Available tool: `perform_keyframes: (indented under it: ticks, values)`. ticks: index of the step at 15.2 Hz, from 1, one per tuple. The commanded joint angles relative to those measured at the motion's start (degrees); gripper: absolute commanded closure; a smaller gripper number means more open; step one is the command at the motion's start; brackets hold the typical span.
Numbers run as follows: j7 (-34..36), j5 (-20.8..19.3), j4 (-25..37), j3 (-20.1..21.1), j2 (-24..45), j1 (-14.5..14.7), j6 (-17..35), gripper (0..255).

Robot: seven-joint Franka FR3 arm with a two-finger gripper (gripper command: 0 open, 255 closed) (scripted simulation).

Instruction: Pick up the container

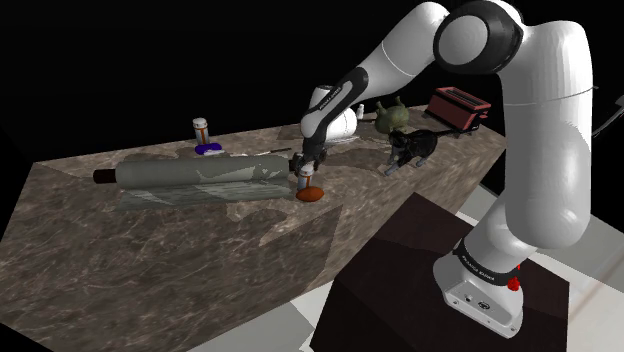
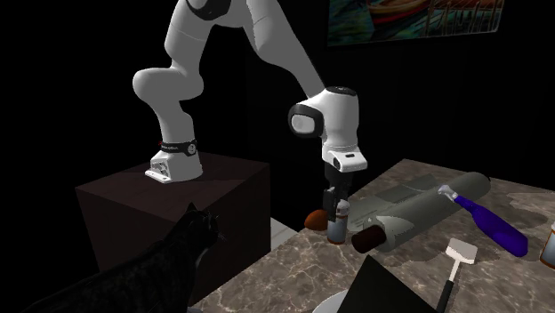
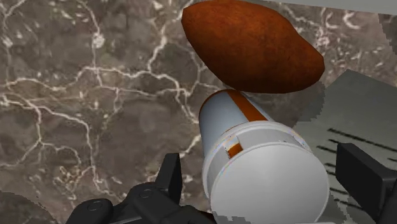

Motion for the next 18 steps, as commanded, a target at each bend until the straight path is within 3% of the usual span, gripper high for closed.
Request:
perform_keyframes:
  ticks: [1, 2, 11, 18]
  values:
    - [-0.1, 0.1, 0.2, 0.1, 0.6, -0.1, 0.4, 0]
    - [-0.1, 0.1, 0.1, 0.1, 0.6, -0.1, 0.5, 255]
    - [-0.1, 0.1, 0.2, 0.1, 0.6, -0.1, 0.4, 255]
    - [0.8, -0.8, -0.9, -0.7, -4.2, 0.4, -3.3, 255]
